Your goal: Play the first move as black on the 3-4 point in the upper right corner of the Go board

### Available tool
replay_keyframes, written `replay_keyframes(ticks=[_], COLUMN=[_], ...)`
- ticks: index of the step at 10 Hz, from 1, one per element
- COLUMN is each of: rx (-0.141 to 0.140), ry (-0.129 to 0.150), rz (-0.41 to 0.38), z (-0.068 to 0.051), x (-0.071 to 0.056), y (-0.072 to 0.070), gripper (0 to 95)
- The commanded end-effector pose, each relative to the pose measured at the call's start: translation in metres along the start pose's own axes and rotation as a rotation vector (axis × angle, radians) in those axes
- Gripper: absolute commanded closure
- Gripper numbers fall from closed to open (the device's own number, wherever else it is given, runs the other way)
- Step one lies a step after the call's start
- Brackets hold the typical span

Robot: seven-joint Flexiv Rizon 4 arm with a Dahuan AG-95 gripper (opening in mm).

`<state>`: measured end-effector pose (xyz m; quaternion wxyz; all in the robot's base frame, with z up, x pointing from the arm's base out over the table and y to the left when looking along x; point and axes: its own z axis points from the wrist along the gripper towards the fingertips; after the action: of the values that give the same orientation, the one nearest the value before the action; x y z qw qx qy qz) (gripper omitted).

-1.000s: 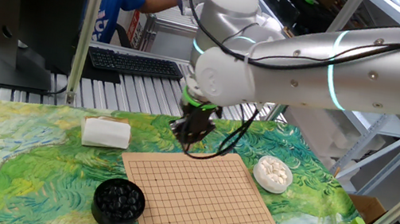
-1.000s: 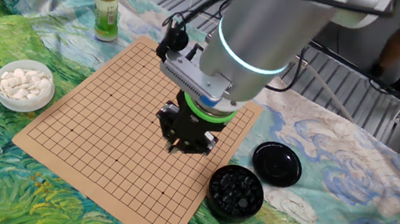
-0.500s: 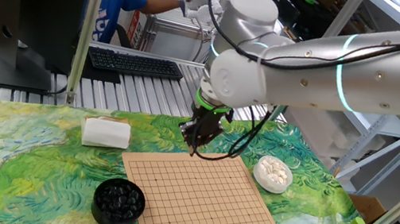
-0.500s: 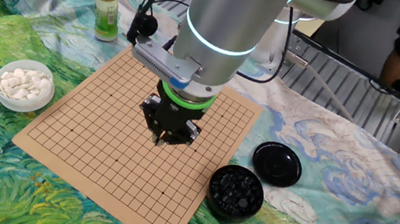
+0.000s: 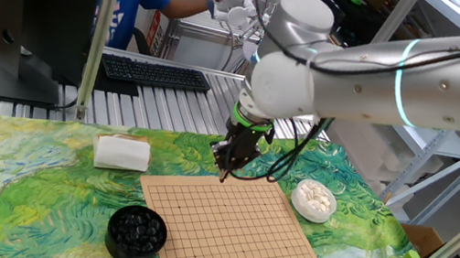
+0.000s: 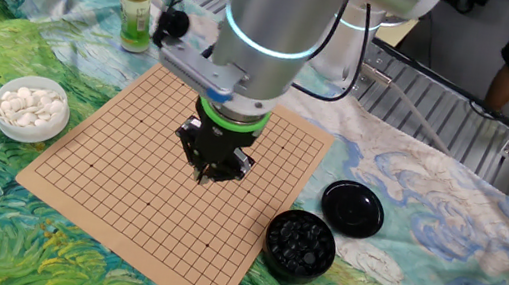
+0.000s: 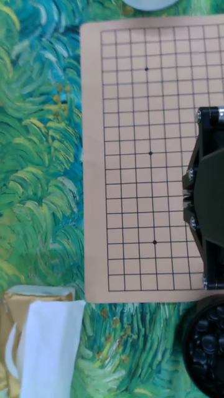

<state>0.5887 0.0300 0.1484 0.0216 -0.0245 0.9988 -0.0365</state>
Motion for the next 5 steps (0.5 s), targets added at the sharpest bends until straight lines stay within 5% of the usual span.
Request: replay_keyframes(ticks=[1,5], rx=[-0.006,0.007], ry=[0.027,0.045], rz=[0.018,0.04], z=[-0.0002,0.0], x=[0.0024,0.0022], y=[-0.0007,-0.0005], gripper=[95.0,95.0])
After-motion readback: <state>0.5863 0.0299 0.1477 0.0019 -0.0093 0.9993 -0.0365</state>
